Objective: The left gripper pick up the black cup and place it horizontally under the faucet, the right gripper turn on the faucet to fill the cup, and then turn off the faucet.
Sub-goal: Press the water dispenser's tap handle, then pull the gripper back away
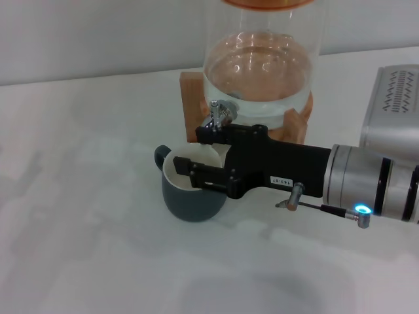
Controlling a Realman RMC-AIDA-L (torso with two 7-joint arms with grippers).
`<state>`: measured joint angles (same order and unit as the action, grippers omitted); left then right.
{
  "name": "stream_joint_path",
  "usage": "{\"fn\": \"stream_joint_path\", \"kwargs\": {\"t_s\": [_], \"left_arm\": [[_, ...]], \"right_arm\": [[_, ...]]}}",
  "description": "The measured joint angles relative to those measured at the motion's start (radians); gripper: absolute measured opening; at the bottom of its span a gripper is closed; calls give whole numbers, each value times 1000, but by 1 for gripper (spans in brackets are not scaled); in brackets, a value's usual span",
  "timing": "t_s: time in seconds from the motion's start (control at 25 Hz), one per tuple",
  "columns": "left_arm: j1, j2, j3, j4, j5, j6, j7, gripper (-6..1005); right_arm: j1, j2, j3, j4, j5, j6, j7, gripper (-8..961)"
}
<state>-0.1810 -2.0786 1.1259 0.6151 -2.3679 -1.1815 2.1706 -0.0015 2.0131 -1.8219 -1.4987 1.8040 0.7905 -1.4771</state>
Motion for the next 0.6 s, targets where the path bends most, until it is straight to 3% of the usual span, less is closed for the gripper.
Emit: {"fn": "stream_joint_path", "kwargs": {"t_s": [0.6], "left_arm": [[0,0,0,0,-2,0,0,880]], "right_arm": [[2,-1,4,4,0,-43,-5,645]]}}
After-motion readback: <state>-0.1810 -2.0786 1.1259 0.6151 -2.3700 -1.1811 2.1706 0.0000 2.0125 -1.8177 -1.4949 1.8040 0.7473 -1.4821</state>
